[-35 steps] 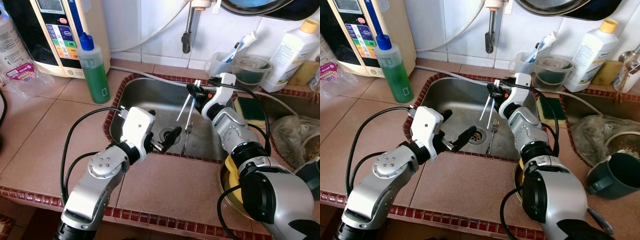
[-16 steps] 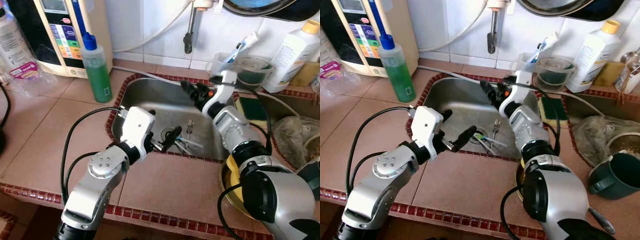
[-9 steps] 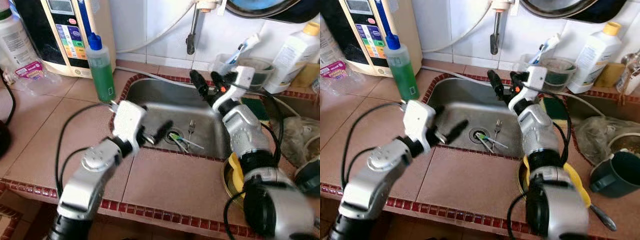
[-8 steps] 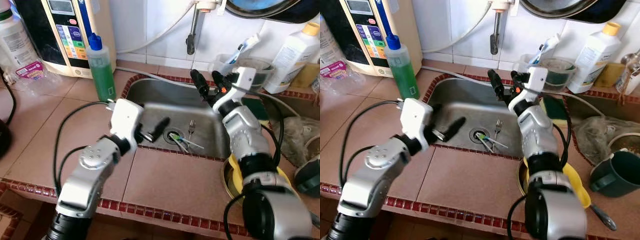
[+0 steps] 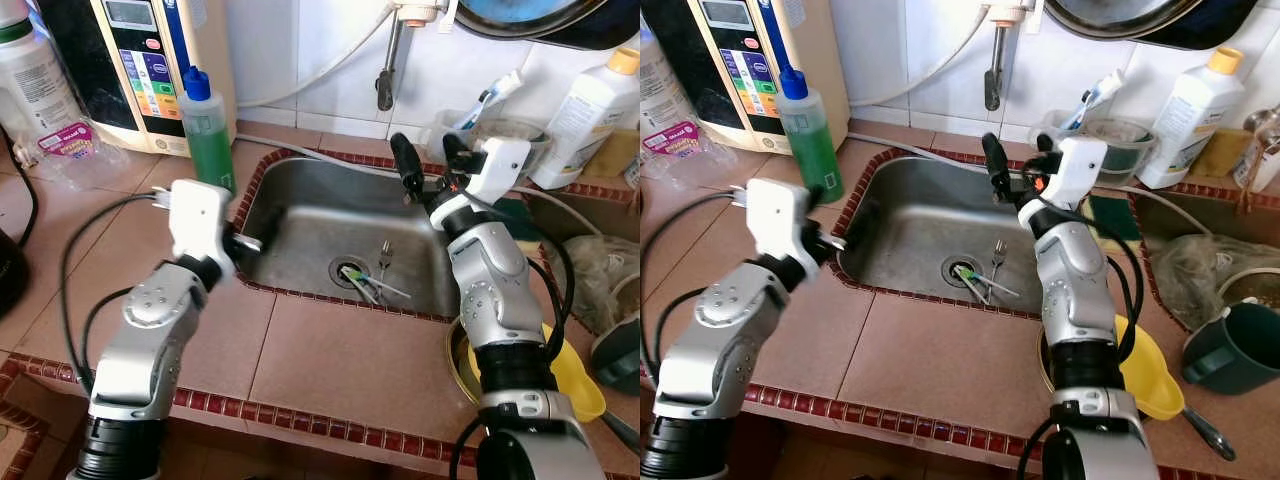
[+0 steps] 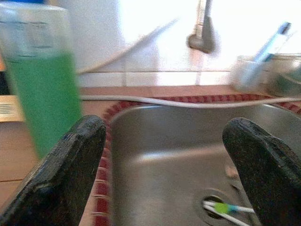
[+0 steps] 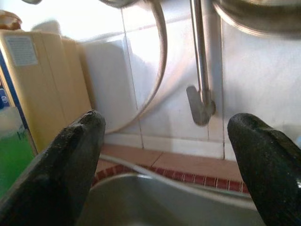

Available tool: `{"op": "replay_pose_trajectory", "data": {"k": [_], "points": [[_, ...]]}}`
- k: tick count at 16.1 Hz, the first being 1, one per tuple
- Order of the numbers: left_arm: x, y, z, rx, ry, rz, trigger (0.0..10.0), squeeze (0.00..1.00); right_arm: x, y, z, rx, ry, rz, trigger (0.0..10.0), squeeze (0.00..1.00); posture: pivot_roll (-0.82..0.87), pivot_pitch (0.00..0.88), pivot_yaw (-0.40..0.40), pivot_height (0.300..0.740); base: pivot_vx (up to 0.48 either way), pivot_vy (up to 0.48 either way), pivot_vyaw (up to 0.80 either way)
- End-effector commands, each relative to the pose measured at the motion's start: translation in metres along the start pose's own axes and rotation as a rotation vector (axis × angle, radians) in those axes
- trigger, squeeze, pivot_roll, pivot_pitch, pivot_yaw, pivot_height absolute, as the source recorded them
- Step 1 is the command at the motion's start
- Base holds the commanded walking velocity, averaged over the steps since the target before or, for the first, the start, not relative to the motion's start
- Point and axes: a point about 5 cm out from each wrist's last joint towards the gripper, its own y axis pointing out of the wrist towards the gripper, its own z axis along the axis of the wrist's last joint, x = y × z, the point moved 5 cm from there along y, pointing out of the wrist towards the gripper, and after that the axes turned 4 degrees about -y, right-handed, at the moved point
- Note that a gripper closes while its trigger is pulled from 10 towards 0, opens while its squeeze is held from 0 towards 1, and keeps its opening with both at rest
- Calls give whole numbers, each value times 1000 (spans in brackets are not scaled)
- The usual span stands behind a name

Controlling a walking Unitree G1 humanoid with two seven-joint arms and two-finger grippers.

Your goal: Kitchen organization

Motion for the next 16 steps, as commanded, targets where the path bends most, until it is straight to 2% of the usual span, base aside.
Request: {"op": "replay_pose_trajectory", "data": {"k": [1, 2, 3, 4, 5, 6, 9, 10, 11, 13, 16], "points": [[-7, 0, 2, 15, 32, 50, 10000, 0, -1, -4, 5, 23, -60, -13, 10000, 1000, -67, 66, -26, 740, 0, 0, 0], [-3, -2, -11, -23, -52, 31, 10000, 0, 0, -9, 1, 13, -154, -67, 10000, 1000, -71, 61, -22, 740, 0, 0, 0], [-5, -3, -17, -32, -131, 46, 10000, 0, -5, -12, -5, -6, -172, -45, 10000, 1000, -74, 57, -20, 740, 0, 0, 0], [-11, -5, -19, -19, -154, 89, 10000, 0, -7, -16, -6, -3, -167, -43, 10000, 1000, -74, 56, -19, 740, 0, 0, 0], [-11, -5, -20, -19, -152, 94, 10000, 0, -7, -18, -6, -7, -158, -43, 10000, 1000, -72, 49, -13, 740, 0, 0, 0], [-8, -4, -22, -29, -80, 105, 10000, 0, -9, -26, -9, -17, -142, -41, 10000, 1000, -70, 41, 0, 740, 0, 0, 0], [-1, -3, -14, 25, -80, 92, 10000, 0, -7, -34, -9, -21, -187, -57, 10000, 1000, -88, 28, 17, 740, 0, 0, 0], [0, -1, -13, 37, -79, 85, 10000, 0, -4, -37, -7, -12, -215, -79, 10000, 663, -102, 27, 21, 740, 0, 0, 0], [-1, 1, -11, 41, -74, 87, 10000, 0, -2, -38, -5, -10, -228, -98, 10000, 0, -114, 28, 25, 740, 0, 0, 0], [1, 2, -2, 87, -24, 85, 10000, 0, 0, -41, 2, 6, -214, -117, 10000, 0, -118, 25, 30, 740, 0, 0, 0], [0, -2, -3, 90, -25, 90, 10000, 0, 4, -47, 0, -1, -230, -134, 10000, 0, -121, 25, 27, 740, 0, 0, 0]]}}
